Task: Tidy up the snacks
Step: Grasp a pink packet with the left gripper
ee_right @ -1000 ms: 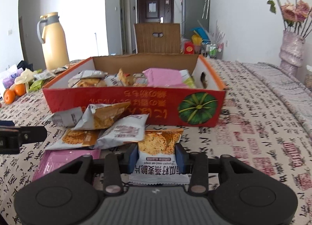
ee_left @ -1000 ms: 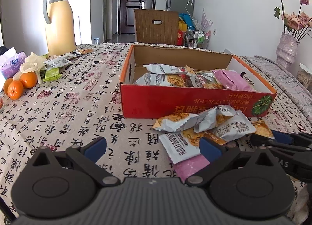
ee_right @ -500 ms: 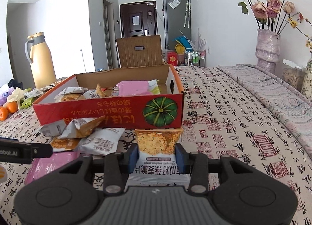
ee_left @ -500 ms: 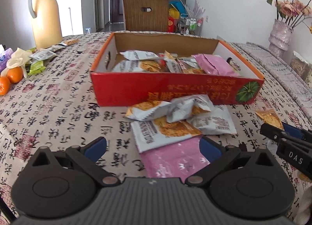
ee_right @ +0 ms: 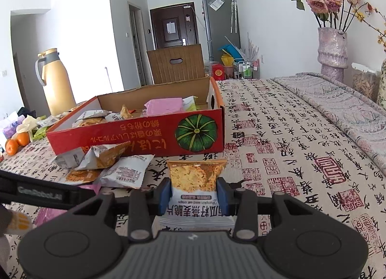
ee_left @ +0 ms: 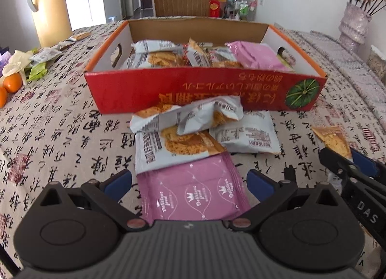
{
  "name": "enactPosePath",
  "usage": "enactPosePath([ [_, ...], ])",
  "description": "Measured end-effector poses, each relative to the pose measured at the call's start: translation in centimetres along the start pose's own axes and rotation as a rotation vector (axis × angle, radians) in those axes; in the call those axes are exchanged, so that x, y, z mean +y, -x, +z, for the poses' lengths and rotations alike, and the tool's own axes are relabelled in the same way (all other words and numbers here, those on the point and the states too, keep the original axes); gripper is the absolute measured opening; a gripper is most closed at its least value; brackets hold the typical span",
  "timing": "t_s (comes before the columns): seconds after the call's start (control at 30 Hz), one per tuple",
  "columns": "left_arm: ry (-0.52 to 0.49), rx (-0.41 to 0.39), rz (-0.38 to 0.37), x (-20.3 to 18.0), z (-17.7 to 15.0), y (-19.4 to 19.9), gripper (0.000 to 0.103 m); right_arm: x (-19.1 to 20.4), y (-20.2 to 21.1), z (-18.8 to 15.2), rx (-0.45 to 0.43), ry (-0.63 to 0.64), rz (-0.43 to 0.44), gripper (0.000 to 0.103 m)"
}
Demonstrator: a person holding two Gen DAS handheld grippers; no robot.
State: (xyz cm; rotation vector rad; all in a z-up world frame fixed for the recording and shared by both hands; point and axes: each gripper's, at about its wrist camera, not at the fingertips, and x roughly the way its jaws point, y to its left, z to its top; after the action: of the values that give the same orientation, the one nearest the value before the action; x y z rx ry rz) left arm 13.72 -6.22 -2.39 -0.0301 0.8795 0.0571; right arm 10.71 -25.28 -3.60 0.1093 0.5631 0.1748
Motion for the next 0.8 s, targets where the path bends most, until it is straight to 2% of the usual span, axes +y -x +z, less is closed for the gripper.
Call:
enactPosePath([
  [0.4,0.016,0.066,0.043,-0.6,-0.5,-1.1,0.103,-0.2,0.1,-0.3,-0.002,-0.012,0.028,0.039],
  [0.67,0.017,0.057,0.034,-0.5,-0.7,-1.1,0.103,-0.1,0.4,-0.4,-0.004,-0.011,0.031,0.039],
  [0.8,0.012,0.052,0.021,-0.5,-0.8,-0.9,0.098,0.0,0.6,-0.5,-0.006,-0.009,0.033,0.039],
])
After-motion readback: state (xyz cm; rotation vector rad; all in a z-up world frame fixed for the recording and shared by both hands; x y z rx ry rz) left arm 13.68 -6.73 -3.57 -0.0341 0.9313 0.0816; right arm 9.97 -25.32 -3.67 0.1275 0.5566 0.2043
